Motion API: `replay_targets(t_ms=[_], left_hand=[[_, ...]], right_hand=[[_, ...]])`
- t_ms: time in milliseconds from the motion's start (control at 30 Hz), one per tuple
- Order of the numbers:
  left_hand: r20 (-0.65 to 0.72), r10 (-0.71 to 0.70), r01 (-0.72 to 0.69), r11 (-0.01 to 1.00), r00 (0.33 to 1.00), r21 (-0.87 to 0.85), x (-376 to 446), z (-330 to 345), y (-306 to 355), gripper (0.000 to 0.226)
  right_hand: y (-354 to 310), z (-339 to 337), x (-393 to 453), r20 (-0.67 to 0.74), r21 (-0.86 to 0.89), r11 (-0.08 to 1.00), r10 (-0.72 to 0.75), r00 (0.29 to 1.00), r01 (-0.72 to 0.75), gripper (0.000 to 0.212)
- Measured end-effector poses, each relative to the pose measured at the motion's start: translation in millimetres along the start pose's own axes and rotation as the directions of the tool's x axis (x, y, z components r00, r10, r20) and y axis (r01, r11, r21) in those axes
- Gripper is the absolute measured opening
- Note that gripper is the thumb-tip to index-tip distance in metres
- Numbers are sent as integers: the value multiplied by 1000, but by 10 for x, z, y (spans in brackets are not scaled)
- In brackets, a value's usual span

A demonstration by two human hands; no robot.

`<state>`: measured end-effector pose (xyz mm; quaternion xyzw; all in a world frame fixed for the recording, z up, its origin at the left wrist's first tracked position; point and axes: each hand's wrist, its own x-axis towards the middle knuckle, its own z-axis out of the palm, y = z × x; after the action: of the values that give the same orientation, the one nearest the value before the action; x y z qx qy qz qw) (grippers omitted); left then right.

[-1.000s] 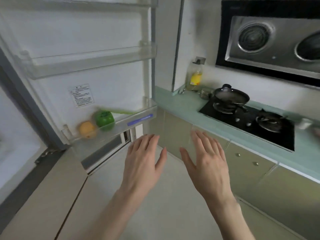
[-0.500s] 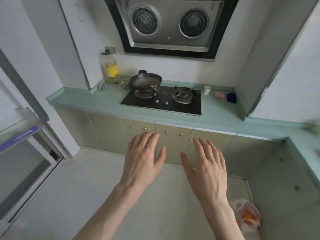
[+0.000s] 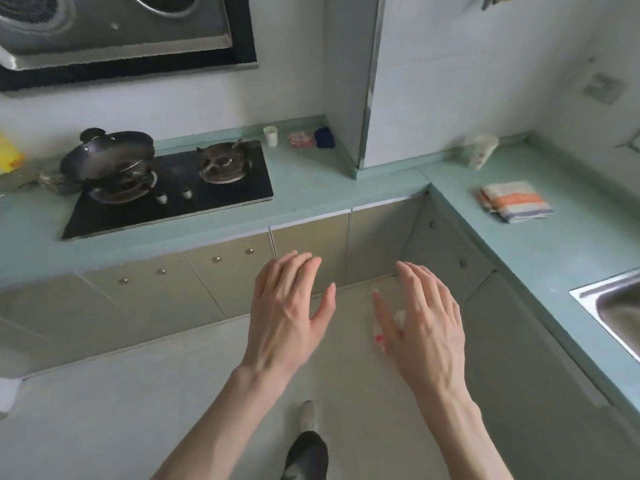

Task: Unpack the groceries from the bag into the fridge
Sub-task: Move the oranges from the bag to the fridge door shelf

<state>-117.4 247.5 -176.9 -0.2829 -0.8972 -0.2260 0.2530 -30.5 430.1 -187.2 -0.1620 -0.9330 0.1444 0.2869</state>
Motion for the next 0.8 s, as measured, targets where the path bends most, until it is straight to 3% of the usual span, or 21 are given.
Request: replay_targets(t_ms=[433,800], left_hand=[[101,275,-245,939,956,-240,1184,1396,-50,43],[221,351,-262,899,910,-350,1464,2443,-57,41]], right_hand=[[642,359,614,-84,-265,936,218,972,-232,55],[1301,762,926,-68,-326,872,362,929,-364,57]])
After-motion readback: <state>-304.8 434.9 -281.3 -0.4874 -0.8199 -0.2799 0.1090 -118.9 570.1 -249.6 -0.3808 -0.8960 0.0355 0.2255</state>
